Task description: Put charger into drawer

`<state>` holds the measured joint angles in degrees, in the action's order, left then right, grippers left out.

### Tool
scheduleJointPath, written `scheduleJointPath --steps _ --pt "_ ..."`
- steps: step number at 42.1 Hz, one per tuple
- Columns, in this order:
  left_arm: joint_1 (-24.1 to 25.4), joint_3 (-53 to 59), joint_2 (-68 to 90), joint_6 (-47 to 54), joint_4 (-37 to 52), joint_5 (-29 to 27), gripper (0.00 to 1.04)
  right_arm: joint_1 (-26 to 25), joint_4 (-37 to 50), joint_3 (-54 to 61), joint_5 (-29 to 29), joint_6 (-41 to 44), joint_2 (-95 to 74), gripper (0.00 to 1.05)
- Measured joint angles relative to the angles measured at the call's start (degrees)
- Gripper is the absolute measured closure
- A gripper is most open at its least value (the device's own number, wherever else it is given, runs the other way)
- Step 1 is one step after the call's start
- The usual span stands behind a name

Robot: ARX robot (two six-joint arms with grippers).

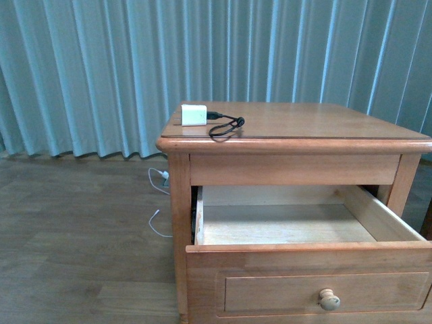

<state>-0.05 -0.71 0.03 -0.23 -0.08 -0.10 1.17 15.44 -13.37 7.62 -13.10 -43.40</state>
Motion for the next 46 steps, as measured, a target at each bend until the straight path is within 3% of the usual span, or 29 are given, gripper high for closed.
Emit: scheduleJointPath --steps 2,6,14,23,28,43,44,46 --pt "0.00 0.00 0.00 0.00 0.00 0.00 0.06 -0.44 8.35 2.69 -4.33 3.63 -0.61 0.16" --pt "0.00 0.00 0.00 -0.02 0.00 -0.04 0.06 -1.05 18.56 6.60 -7.74 8.35 -0.13 0.30" --pt "0.00 0.00 0.00 0.00 0.00 0.02 0.06 -1.18 17.35 9.18 -7.74 12.31 5.99 0.64" --pt "0.00 0.00 0.00 0.00 0.00 0.02 0.06 -1.18 17.05 9.57 -7.74 12.72 7.08 0.32" --pt "0.00 0.00 0.00 0.00 0.00 0.04 0.06 -1.18 17.05 9.57 -7.76 12.72 7.08 0.08" --pt "0.00 0.00 0.00 -0.02 0.00 0.04 0.06 -1.18 17.05 9.60 -7.76 12.81 7.08 0.08" --pt "-0.39 -0.04 0.17 0.20 -0.20 -1.20 0.06 -1.18 17.05 9.57 -7.76 12.81 7.08 0.08" --pt "-3.02 -0.50 1.88 0.42 -1.92 -8.76 0.06 -1.18 17.05 9.60 -7.74 12.83 7.08 0.08"
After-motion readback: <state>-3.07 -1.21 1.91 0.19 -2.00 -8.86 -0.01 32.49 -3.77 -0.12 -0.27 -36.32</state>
